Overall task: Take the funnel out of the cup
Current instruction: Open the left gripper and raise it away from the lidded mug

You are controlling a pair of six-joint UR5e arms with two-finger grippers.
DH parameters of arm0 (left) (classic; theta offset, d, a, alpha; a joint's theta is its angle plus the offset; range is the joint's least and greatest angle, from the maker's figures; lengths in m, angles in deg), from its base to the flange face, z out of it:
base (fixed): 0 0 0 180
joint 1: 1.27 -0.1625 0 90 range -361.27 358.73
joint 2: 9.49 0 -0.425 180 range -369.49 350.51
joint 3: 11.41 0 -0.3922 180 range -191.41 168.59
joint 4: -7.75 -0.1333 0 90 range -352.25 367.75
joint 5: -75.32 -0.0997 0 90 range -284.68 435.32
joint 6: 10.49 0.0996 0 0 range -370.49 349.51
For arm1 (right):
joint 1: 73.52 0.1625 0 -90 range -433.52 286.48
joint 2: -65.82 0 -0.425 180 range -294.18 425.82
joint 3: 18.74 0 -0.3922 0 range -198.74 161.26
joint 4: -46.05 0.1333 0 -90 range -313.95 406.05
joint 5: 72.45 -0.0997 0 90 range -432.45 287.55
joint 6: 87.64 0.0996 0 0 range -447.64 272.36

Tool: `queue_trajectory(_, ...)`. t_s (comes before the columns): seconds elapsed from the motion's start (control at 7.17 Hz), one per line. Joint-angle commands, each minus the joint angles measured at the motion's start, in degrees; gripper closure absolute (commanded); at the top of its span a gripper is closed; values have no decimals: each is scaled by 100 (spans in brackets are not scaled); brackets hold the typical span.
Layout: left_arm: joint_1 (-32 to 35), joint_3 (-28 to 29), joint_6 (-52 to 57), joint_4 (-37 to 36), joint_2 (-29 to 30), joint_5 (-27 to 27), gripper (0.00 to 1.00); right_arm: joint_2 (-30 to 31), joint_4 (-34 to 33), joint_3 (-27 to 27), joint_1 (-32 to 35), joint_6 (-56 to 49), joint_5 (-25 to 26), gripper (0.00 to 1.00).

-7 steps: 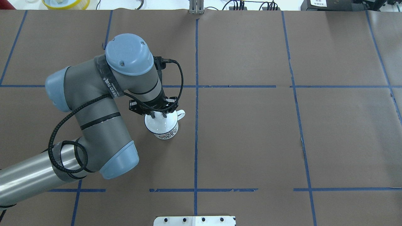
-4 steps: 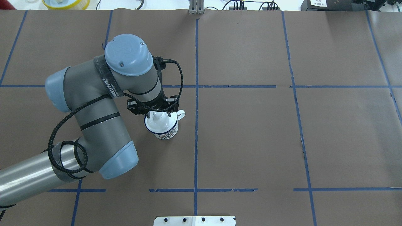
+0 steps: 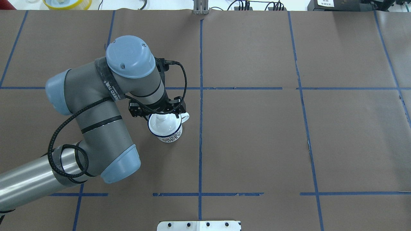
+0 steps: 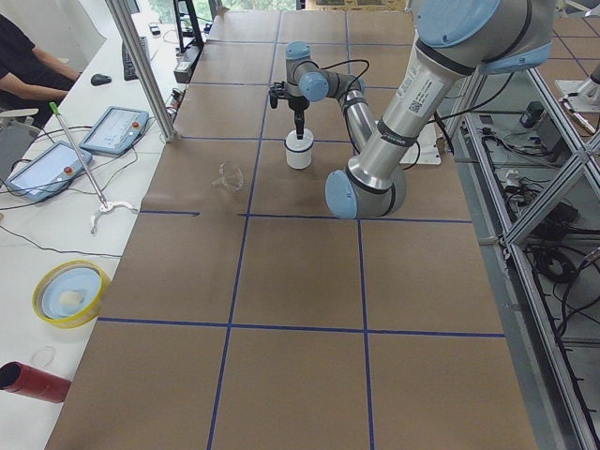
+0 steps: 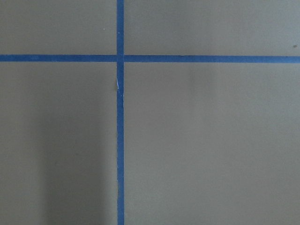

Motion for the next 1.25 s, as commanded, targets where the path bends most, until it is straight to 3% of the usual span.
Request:
queue_trajectory(0.0,-33,-22,-49,41,37,57,0,3,0,0,0,0,0,0)
queue_trajectory(1.12,-324,268,-550,867,2,67,0,3,0,0,0,0,0,0)
